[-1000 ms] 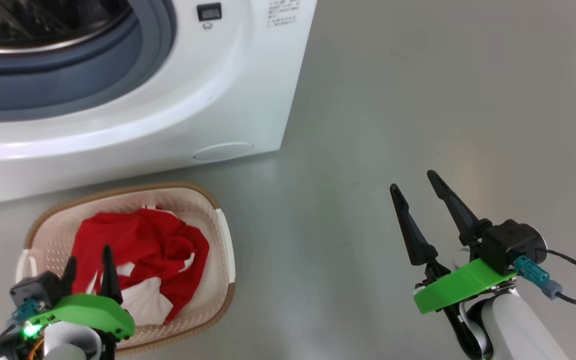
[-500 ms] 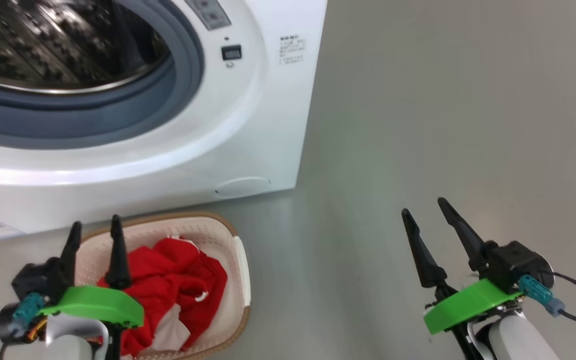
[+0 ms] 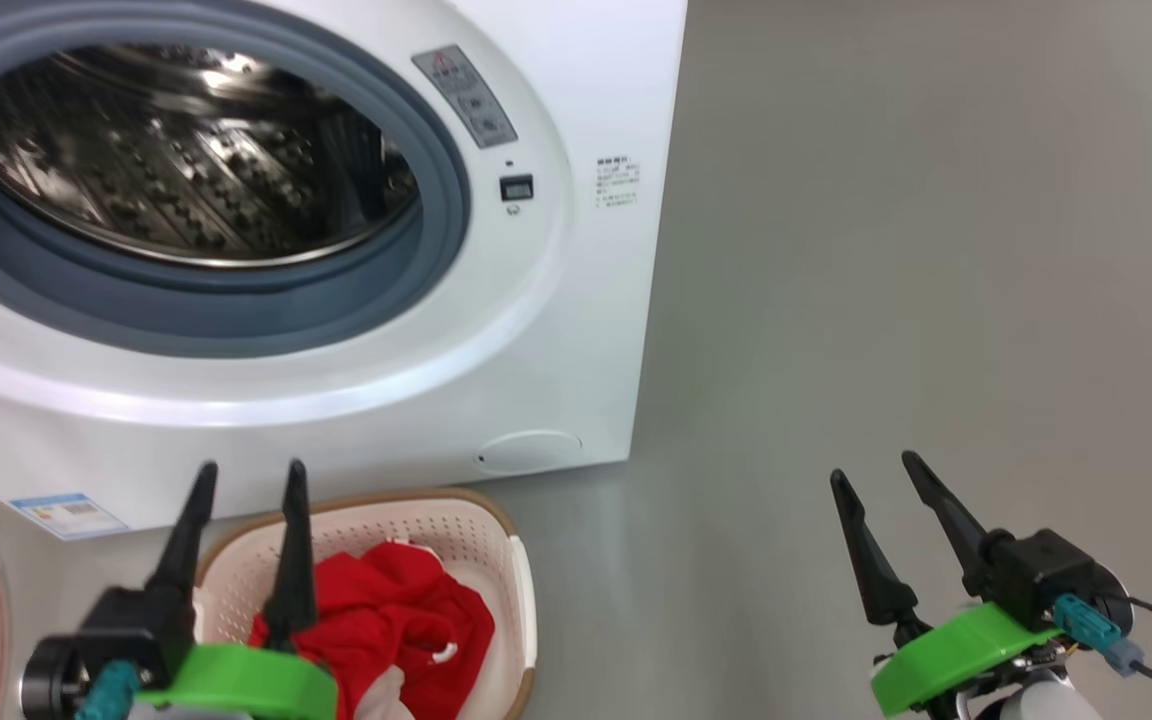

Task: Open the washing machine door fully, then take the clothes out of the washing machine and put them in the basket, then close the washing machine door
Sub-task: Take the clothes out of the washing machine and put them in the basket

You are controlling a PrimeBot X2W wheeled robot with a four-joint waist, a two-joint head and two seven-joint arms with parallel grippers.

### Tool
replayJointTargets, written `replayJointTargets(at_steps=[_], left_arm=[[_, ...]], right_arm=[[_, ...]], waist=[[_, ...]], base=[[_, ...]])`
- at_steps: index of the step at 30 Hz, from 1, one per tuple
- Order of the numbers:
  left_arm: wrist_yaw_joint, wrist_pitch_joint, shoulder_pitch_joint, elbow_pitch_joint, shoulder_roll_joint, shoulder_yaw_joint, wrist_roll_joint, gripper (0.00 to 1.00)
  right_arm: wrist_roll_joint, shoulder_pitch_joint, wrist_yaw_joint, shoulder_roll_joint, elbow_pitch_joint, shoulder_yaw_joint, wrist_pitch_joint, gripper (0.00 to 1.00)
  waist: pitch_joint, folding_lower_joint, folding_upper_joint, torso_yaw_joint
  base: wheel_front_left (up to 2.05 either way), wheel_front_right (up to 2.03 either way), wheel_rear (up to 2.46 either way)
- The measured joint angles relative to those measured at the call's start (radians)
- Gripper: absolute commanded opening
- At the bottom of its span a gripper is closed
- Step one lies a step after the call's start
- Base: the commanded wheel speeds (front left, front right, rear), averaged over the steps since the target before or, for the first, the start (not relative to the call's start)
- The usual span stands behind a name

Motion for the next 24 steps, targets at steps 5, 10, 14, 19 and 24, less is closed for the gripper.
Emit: replayJointTargets(at_steps=[5, 10, 14, 19, 24], left_arm=[[0.016, 0.060, 0.096, -0.099, 0.003, -0.021, 0.018, 1.00], [0.030, 0.092, 0.174, -0.160, 0.005, -0.035, 0.017, 1.00], [0.048, 0.110, 0.224, -0.189, 0.007, -0.054, 0.018, 1.00], [0.063, 0.119, 0.263, -0.204, 0.007, -0.063, 0.018, 1.00], [0.072, 0.126, 0.291, -0.210, 0.009, -0.073, 0.015, 1.00]], right_arm=[[-0.001, 0.035, 0.000, 0.000, -0.014, -0.010, 0.010, 1.00], [-0.010, 0.061, 0.000, 0.001, -0.028, -0.025, 0.022, 1.00], [-0.013, 0.078, 0.000, 0.001, -0.038, -0.032, 0.031, 1.00], [-0.018, 0.090, 0.000, 0.001, -0.053, -0.034, 0.044, 1.00], [-0.019, 0.105, 0.000, 0.002, -0.069, -0.038, 0.050, 1.00]], waist=[[-0.041, 0.0000, 0.0000, 0.012], [-0.070, 0.0000, 0.0000, 0.025], [-0.090, 0.0000, 0.0000, 0.035], [-0.111, 0.0000, 0.0000, 0.040], [-0.129, 0.0000, 0.0000, 0.044]], base=[[0.00, 0.00, 0.00], [0.00, 0.00, 0.00], [0.00, 0.00, 0.00], [0.00, 0.00, 0.00], [0.00, 0.00, 0.00]])
